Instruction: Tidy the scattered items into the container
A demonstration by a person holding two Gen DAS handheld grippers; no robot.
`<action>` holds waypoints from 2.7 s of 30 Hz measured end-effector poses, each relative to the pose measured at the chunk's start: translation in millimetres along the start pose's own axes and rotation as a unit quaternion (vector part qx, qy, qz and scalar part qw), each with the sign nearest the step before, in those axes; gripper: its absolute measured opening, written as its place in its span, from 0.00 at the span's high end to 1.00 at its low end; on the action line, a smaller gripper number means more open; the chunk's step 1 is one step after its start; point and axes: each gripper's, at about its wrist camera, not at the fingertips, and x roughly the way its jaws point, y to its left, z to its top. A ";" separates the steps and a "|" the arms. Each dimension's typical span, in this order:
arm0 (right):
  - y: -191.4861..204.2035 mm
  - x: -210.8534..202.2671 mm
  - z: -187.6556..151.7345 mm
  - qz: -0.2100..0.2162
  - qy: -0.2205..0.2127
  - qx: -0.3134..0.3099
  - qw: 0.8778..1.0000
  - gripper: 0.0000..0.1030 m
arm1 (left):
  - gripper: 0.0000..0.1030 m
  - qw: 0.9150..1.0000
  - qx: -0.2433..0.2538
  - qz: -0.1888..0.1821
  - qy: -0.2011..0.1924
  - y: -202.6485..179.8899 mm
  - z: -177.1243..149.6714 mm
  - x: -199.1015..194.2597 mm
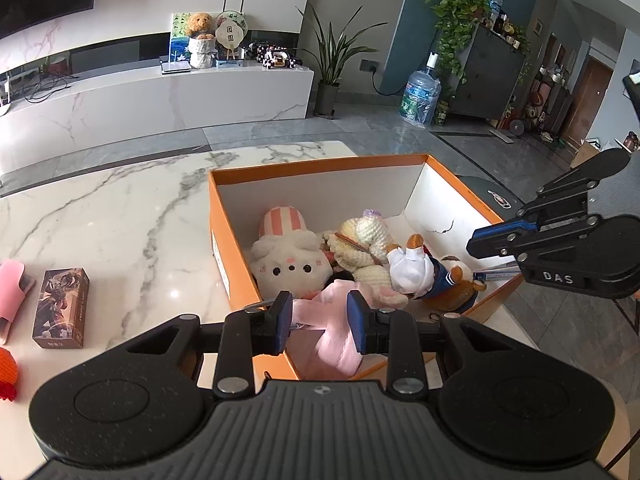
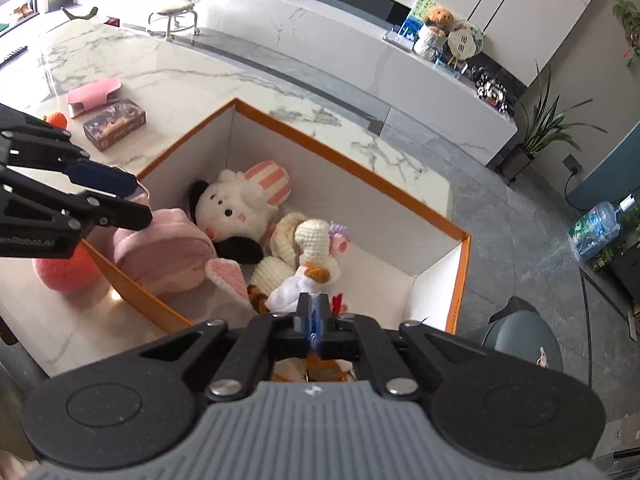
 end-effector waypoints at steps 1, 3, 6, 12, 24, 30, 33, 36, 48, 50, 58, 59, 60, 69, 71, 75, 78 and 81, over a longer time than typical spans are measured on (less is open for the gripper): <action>-1.0 5.1 -0.7 0.003 0.006 0.008 1.000 0.95 | 0.66 1.000 0.000 0.001 0.000 0.9 -0.2 -0.3; -1.8 12.8 -2.0 0.007 0.013 0.017 1.000 0.92 | 0.66 1.000 -0.003 0.002 0.001 3.0 -0.3 -0.6; -1.9 24.3 -4.1 -0.002 0.019 0.021 1.000 0.62 | 0.66 1.000 -0.007 -0.001 0.003 5.0 -0.3 -0.2; -5.8 46.0 0.7 -0.007 0.022 0.045 0.999 0.57 | 0.66 1.000 -0.009 -0.004 0.004 4.0 0.9 2.8; -16.5 77.2 6.9 0.018 0.024 0.125 0.992 0.83 | 0.66 1.000 -0.006 -0.014 0.003 4.0 -0.5 6.3; -17.3 49.8 -0.2 0.018 0.023 0.088 0.996 0.84 | 0.66 1.000 -0.008 -0.014 0.002 2.9 -1.3 6.2; -13.0 41.9 -5.0 0.045 0.034 0.069 0.996 0.84 | 0.66 1.000 -0.008 -0.013 0.002 2.3 -1.8 5.6; -4.6 37.6 -9.0 0.064 0.039 0.052 0.996 0.84 | 0.66 1.000 -0.010 -0.012 0.002 2.1 -1.9 5.0; 13.6 49.5 1.5 0.135 0.055 0.088 0.985 0.84 | 0.66 1.000 -0.005 -0.011 0.007 2.0 -2.1 4.1; 14.1 52.2 1.9 0.140 0.058 0.094 0.984 0.84 | 0.66 1.000 -0.004 -0.012 0.008 0.5 -2.0 5.1; 10.2 67.2 6.1 0.159 0.083 0.147 0.973 0.83 | 0.66 1.000 -0.005 -0.016 0.007 -2.3 -1.5 11.4; 11.0 69.8 5.9 0.160 0.085 0.154 0.971 0.83 | 0.66 1.000 -0.006 -0.015 0.006 -2.2 -1.6 11.2; 11.6 71.8 5.2 0.161 0.086 0.159 0.970 0.83 | 0.66 1.000 -0.007 -0.014 0.005 -2.1 -1.6 10.6; 9.3 80.0 -2.8 0.183 0.087 0.211 0.956 0.81 | 0.57 1.000 -0.023 -0.010 -0.005 1.6 -2.6 0.0; 10.9 76.4 -3.4 0.176 0.085 0.209 0.958 0.80 | 0.53 1.000 -0.019 -0.007 -0.007 -0.1 -2.4 -2.5; 12.7 62.6 -3.4 0.151 0.071 0.201 0.965 0.76 | 0.51 1.000 -0.015 0.000 -0.014 -2.7 -2.6 -8.7; 11.9 50.1 -4.9 0.136 0.062 0.195 0.969 0.72 | 0.51 1.000 -0.017 0.000 -0.020 -4.1 -2.6 -14.3; 10.7 38.5 -8.8 0.114 0.055 0.191 0.973 0.71 | 0.51 0.999 -0.017 0.003 -0.028 -6.4 -3.3 -21.3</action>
